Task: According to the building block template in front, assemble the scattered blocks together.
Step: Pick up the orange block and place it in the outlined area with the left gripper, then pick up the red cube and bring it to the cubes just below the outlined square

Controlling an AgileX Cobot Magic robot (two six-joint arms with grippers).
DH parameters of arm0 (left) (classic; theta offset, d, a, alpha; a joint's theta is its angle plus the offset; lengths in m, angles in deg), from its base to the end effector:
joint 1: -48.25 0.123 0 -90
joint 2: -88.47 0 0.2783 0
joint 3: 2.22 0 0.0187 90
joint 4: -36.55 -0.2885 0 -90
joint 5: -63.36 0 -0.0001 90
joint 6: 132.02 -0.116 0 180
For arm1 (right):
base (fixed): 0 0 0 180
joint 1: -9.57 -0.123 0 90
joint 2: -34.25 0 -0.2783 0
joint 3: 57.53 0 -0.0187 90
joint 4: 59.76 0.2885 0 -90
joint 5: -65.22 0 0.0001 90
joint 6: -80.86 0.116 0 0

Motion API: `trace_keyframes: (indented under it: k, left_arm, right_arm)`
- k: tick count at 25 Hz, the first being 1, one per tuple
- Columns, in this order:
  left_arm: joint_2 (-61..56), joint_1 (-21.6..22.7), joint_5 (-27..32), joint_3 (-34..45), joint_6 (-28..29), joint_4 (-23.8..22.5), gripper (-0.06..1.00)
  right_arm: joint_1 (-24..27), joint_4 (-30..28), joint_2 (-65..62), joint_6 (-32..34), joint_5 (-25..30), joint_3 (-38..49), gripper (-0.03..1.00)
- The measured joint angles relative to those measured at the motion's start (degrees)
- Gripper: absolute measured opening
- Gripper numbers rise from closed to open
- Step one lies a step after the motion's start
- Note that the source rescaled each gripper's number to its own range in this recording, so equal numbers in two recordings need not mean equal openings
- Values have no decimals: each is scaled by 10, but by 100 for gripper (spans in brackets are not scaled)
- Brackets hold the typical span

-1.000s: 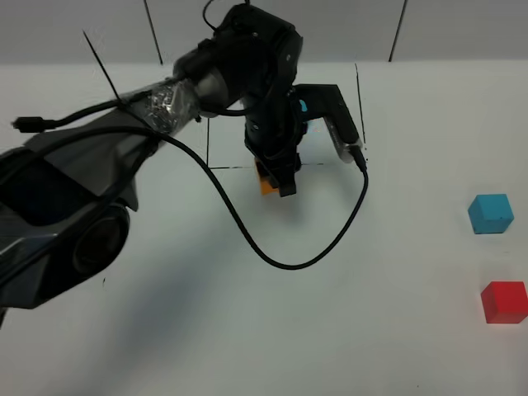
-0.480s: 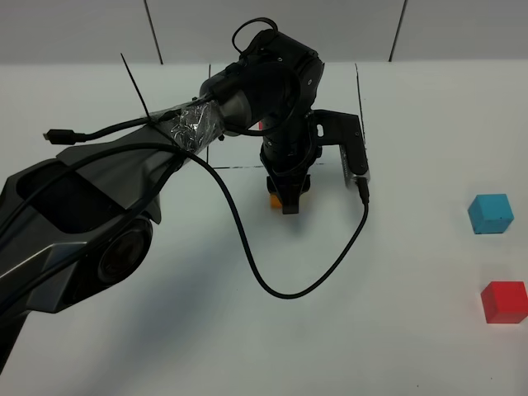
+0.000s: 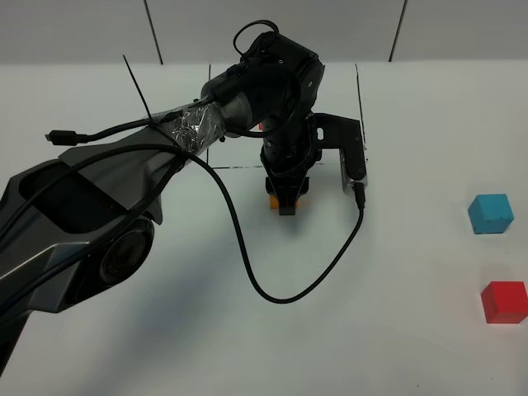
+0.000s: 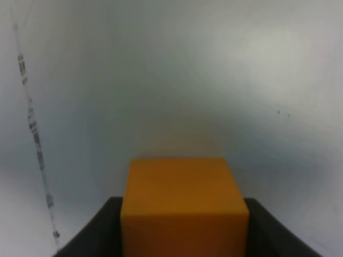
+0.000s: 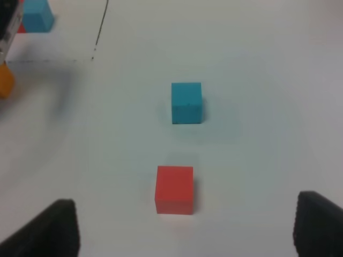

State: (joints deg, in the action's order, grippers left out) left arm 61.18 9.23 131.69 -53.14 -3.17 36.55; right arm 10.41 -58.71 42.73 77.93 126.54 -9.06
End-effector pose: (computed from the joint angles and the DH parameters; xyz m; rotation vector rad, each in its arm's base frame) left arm 0.4299 -0.3484 0.0957 2.1032 2.0970 0.0271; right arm 0.0585 0.0010 0.2820 -0.0385 2.0638 -0.0186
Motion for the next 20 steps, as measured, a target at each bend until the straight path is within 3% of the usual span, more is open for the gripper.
trace_keyframes:
  k: [14, 16, 20]
  left_arm:
    - [0, 3, 0, 0, 0, 5, 4]
    - [0, 5, 0, 0, 0, 14, 20]
    - [-16, 8, 0, 0, 9, 45, 69]
  right_arm:
    - [0, 0, 0, 0, 0, 0, 64]
    - [0, 0, 0, 0, 0, 0, 64]
    - [0, 0, 0, 0, 0, 0, 64]
